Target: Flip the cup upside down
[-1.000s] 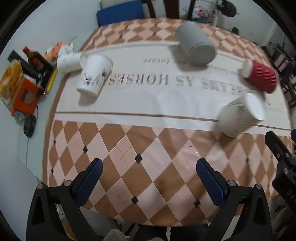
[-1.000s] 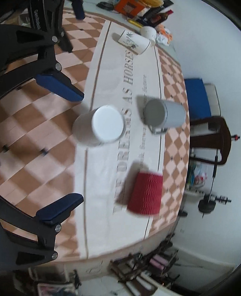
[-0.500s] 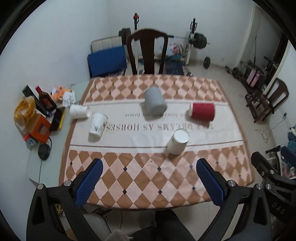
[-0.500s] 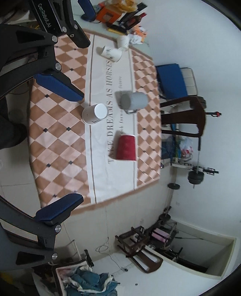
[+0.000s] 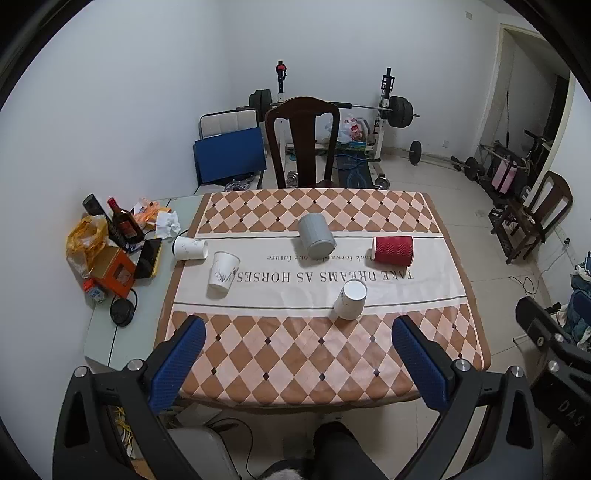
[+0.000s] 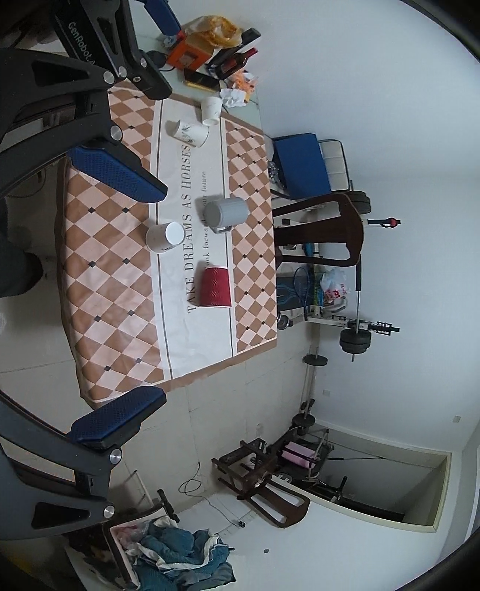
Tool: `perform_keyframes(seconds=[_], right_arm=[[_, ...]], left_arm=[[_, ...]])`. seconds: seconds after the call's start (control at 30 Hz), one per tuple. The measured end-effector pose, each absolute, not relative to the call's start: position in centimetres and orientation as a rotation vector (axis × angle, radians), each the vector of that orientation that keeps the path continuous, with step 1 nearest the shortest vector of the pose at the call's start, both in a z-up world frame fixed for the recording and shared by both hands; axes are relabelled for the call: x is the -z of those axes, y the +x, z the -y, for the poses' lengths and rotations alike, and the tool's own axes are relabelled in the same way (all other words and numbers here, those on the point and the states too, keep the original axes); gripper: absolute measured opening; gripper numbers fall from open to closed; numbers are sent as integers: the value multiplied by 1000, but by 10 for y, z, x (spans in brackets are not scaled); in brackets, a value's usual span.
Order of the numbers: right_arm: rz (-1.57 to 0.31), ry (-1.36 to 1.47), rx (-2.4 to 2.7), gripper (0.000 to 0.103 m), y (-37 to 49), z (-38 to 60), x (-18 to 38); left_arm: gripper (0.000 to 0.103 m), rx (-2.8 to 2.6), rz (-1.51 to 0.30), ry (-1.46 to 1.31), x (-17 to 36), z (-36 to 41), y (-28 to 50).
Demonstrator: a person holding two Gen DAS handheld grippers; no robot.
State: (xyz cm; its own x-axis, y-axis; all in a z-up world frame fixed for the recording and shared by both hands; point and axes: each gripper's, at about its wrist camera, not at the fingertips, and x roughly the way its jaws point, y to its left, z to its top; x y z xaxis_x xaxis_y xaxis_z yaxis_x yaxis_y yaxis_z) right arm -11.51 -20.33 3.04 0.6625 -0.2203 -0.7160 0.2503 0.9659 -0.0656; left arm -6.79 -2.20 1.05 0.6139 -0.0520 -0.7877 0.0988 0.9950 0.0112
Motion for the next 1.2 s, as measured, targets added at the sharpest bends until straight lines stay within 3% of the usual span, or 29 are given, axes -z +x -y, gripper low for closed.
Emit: perform_keyframes(seconds=[1.2], right_arm=[[-889,24,272,101,-104,205,-28]], left_arm=[[103,28,-992,45,-6,15,-70]])
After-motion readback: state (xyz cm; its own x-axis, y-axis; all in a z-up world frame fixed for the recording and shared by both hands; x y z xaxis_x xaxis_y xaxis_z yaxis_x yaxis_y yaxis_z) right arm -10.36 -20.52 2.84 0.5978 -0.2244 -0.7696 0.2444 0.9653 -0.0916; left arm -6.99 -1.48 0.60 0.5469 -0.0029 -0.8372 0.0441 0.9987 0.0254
